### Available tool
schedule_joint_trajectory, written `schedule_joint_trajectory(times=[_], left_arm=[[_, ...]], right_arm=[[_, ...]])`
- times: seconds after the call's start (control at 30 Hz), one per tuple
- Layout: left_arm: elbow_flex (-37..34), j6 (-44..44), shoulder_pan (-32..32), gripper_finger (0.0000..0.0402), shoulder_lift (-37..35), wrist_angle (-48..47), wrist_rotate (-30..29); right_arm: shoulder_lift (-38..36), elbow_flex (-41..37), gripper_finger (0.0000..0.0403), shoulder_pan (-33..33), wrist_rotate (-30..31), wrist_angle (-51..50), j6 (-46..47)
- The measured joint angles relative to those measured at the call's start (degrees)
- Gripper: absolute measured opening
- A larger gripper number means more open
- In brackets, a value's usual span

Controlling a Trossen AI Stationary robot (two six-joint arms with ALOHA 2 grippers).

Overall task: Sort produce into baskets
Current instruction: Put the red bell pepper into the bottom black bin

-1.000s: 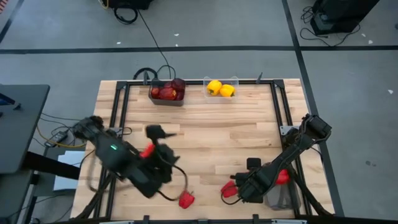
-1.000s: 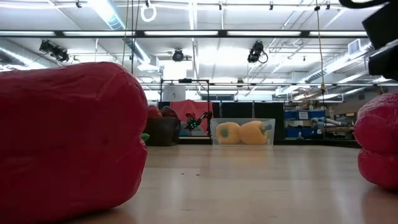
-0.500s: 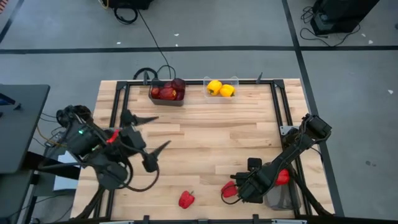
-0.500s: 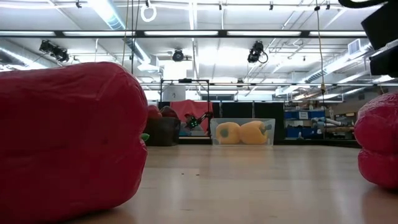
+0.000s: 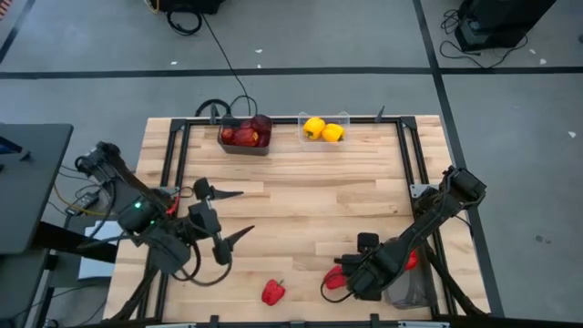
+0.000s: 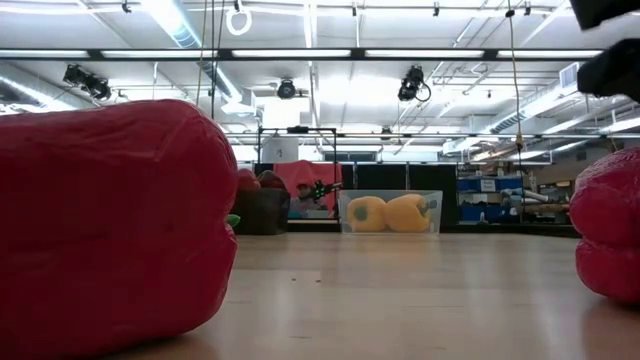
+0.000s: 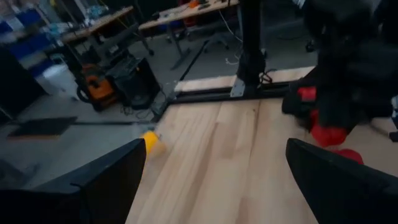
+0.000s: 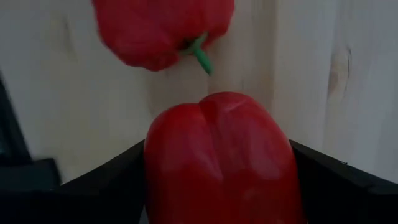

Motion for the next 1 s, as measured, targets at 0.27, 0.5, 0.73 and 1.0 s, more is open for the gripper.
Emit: schedule_joint_trajectory(times=[0.27,0.5,0.73,1.0], left_arm=[[-25.7,-0.3,5.1,0.0392,-12.0,20.4,8.9],[-43.6,5.1,10.2,0.0392,-14.0,41.5,22.5],[-53.9,10.2,11.1,0.0392,-9.7,62.0,25.8],[-55.1,10.4,11.1,0.0392,-6.2,67.6,25.7]], right_arm=[[0.0,8.1,0.0338,-0.6,2.2,-6.6,-1.6],[-0.2,14.4,0.0338,1.0,-1.4,-21.1,3.1],[-0.2,14.2,0.0340,7.6,-10.7,-26.1,13.4],[-0.1,13.9,0.0392,13.1,-10.8,-24.7,28.4]])
